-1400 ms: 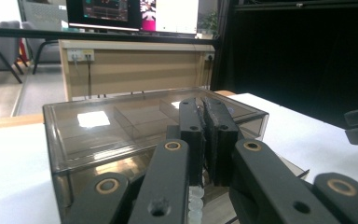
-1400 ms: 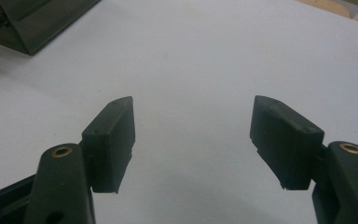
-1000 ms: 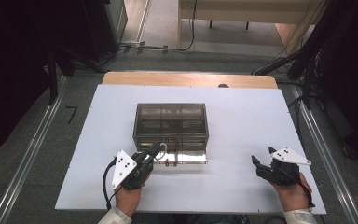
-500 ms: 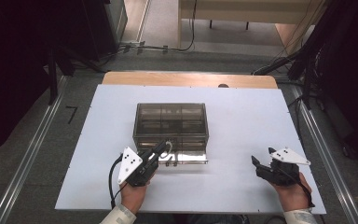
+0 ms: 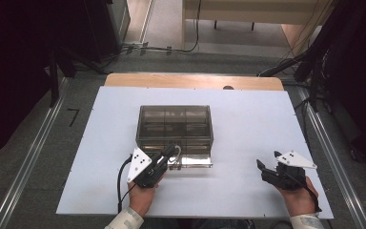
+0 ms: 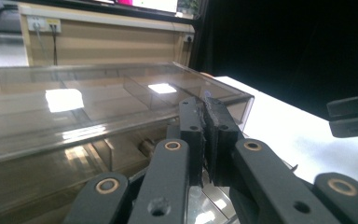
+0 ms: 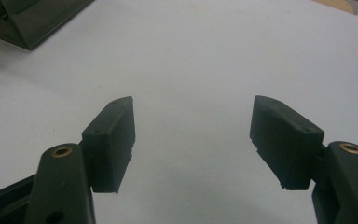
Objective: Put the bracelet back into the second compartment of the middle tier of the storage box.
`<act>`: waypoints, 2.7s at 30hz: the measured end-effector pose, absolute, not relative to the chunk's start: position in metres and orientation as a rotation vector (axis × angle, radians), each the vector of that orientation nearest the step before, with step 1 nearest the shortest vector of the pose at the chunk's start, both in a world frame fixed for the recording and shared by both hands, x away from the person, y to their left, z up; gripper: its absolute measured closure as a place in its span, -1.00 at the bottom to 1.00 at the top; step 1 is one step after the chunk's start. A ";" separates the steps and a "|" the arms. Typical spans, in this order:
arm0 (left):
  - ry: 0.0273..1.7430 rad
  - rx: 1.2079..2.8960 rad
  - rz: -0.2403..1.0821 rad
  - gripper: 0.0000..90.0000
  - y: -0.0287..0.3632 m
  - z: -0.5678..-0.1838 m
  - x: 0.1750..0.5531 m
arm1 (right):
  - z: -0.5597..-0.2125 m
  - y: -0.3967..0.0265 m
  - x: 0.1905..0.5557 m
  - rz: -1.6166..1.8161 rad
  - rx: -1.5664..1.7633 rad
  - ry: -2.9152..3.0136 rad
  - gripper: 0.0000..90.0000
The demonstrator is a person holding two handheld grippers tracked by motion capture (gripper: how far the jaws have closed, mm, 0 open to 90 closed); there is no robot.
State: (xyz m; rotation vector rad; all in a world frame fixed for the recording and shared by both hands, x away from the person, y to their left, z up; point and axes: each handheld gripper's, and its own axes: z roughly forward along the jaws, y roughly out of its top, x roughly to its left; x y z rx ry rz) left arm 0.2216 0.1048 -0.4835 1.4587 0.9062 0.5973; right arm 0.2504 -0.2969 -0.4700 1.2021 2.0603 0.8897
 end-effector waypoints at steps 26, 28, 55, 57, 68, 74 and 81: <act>0.966 1.540 0.576 0.20 0.103 -0.492 0.227 | -0.470 -0.297 0.250 0.892 1.201 2.059 -0.34; 0.969 1.541 0.574 0.14 0.103 -0.492 0.227 | -0.470 -0.297 0.250 0.892 1.201 2.060 -0.34; 1.022 1.572 0.572 -0.55 0.113 -0.479 0.219 | -0.470 -0.298 0.250 0.888 1.207 2.054 -0.35; 1.021 1.572 0.557 -0.56 0.115 -0.478 0.218 | -0.470 -0.298 0.250 0.890 1.208 2.054 -0.35; 1.036 1.561 0.577 -0.69 0.129 -0.470 0.213 | -0.470 -0.299 0.249 0.887 1.212 2.052 -0.35; 1.049 1.550 0.612 -0.70 0.145 -0.467 0.209 | -0.470 -0.299 0.249 0.884 1.216 2.052 -0.35; 1.081 1.539 0.658 -0.70 0.170 -0.466 0.203 | -0.471 -0.299 0.249 0.883 1.216 2.052 -0.35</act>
